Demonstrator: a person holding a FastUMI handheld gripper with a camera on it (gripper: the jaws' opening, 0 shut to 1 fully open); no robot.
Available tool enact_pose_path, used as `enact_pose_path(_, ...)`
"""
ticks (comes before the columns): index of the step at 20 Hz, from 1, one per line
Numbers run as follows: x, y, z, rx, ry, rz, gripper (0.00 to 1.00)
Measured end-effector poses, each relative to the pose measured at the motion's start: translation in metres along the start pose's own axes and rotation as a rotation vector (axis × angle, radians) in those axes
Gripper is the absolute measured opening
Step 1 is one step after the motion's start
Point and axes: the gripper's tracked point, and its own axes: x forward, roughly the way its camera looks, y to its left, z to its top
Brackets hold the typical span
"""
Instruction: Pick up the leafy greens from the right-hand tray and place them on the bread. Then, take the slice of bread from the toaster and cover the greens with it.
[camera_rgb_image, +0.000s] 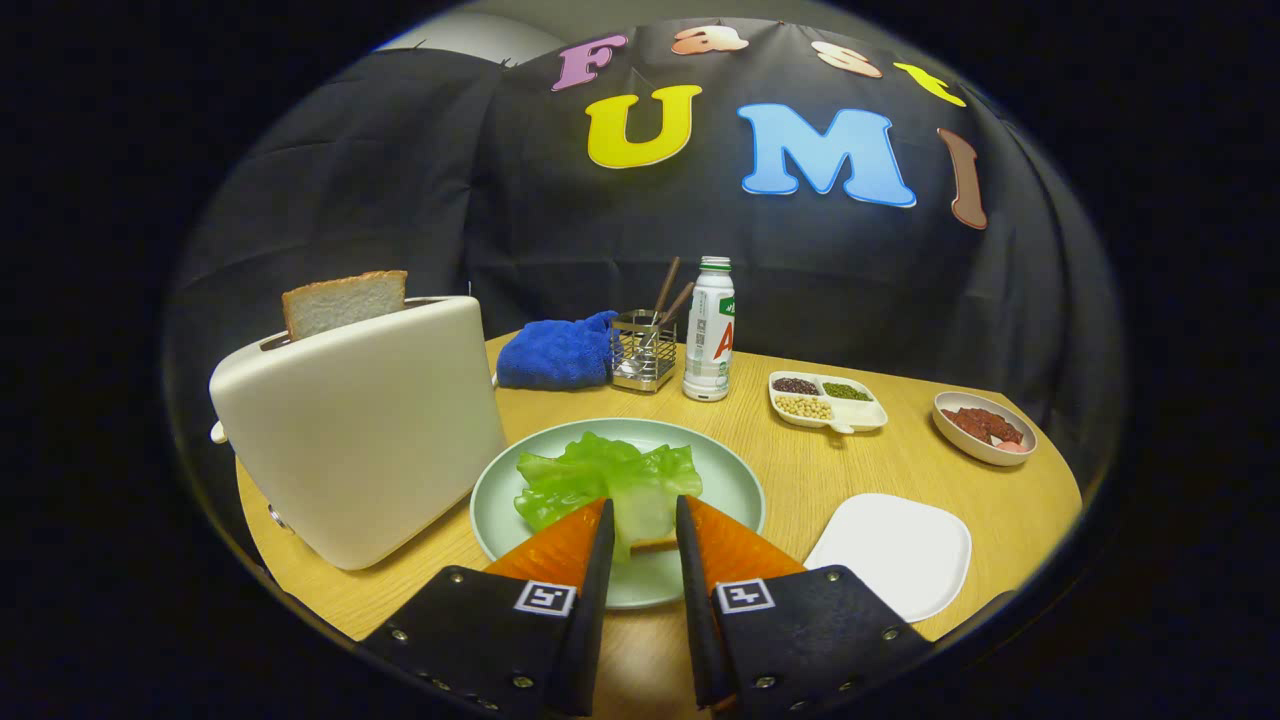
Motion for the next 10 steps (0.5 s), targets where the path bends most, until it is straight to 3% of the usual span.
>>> enact_pose_path(3, -0.012, -0.008, 0.010, 0.021, -0.054, -0.034, 0.54)
enact_pose_path(10, -0.042, 0.008, 0.040, 0.079, -0.176, -0.049, 0.57)
